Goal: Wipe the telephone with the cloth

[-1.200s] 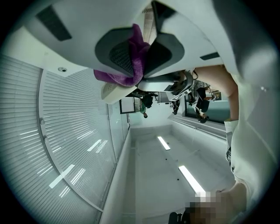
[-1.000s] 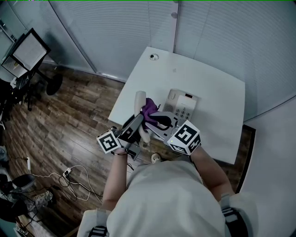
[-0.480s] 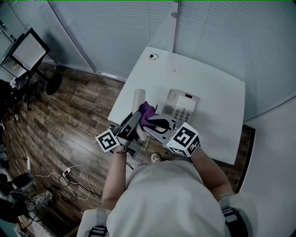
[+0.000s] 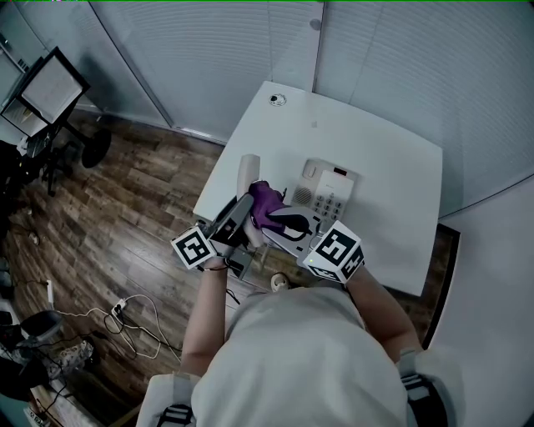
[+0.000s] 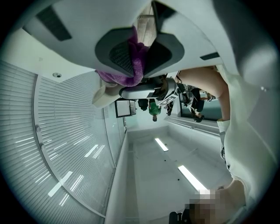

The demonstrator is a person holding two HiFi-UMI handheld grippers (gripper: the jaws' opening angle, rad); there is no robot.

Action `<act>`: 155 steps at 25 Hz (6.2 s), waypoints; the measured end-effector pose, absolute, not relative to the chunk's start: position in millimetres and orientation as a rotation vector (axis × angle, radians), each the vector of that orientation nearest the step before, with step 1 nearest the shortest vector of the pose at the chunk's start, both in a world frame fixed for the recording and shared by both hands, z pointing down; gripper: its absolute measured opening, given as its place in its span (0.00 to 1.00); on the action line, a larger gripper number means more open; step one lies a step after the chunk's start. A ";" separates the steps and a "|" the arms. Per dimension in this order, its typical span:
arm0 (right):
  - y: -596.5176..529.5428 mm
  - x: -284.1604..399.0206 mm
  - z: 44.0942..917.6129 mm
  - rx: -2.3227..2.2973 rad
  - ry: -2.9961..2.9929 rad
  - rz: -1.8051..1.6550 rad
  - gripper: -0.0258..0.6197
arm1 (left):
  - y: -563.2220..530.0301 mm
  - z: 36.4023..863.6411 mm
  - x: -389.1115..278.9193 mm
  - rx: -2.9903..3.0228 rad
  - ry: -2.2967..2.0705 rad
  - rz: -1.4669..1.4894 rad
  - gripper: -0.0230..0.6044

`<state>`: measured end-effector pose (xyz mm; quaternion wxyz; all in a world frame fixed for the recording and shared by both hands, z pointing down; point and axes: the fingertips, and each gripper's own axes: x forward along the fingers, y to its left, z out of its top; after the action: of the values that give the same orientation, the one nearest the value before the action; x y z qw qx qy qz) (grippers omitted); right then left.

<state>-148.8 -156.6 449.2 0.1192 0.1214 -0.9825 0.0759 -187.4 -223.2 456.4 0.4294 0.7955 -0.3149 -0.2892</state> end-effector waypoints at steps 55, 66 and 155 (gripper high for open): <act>-139.2 -59.6 458.7 0.775 -2.775 0.311 0.16 | -242.6 481.2 -147.7 2.086 -0.894 -0.456 0.39; -164.2 -3.6 449.7 0.986 -2.737 0.325 0.16 | -257.9 516.6 -109.9 2.064 -0.987 -0.243 0.39; -123.4 -3.7 434.9 1.177 -2.735 0.303 0.16 | -159.8 502.7 -130.1 2.146 -1.437 0.197 0.07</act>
<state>-3.7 -123.4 434.9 0.0745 0.3922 -0.9113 0.1009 -130.1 -159.8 502.7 0.2723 0.7972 -0.5338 0.0730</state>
